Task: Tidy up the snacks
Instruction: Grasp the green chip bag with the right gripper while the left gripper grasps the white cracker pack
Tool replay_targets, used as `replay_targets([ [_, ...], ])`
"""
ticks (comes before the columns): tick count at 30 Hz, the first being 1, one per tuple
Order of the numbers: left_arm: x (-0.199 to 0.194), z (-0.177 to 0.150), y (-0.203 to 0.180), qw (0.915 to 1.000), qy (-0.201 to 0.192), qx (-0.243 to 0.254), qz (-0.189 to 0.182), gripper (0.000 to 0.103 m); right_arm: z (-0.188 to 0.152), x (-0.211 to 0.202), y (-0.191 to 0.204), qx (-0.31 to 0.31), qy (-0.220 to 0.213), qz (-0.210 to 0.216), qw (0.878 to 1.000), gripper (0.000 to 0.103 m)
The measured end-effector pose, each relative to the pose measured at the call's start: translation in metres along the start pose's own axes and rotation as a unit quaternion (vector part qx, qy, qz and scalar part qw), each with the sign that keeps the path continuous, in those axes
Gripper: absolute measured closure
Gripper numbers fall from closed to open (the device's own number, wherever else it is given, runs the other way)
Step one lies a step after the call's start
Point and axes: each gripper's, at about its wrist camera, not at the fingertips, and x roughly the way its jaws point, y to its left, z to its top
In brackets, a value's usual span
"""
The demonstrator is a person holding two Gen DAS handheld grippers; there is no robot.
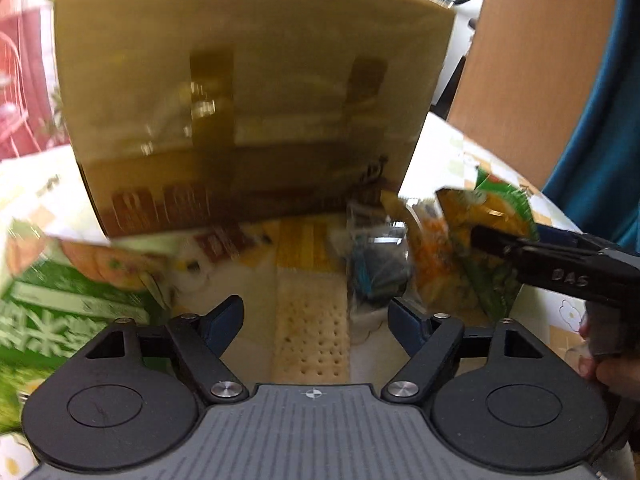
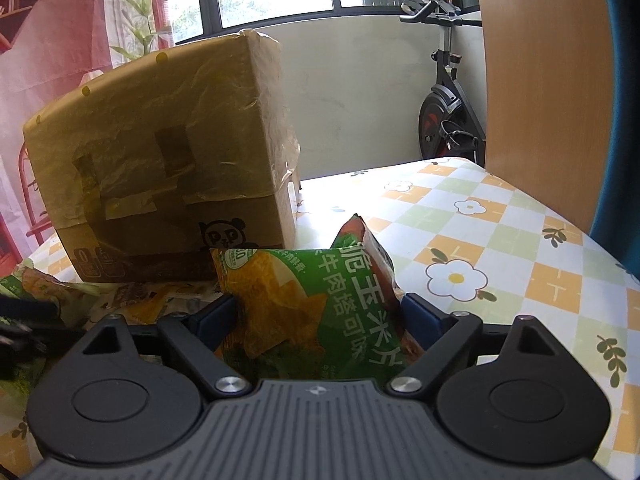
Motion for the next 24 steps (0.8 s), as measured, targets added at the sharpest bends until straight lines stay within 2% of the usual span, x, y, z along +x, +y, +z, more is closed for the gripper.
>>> replay_targets([
  [7, 0.024, -0.011, -0.004, 0.9995, 0.029, 0.009, 0.009, 0.026, 0.003, 0.001, 0.003, 0.004, 0.007, -0.001, 1.000, 0.013],
  [11, 0.028, -0.018, -0.008, 0.9981, 0.019, 0.030, 0.050, 0.053, 0.001, 0.001, 0.000, 0.006, 0.000, 0.003, 1.000, 0.013],
  [22, 0.015, -0.026, 0.007, 0.9986, 0.007, -0.016, 0.050, 0.054, -0.002, 0.002, -0.002, 0.007, -0.005, 0.005, 1.000, 0.012],
  [24, 0.011, -0.028, 0.008, 0.9986, 0.001, -0.019, 0.050, 0.054, -0.003, 0.001, -0.002, 0.004, -0.009, 0.007, 1.000, 0.016],
])
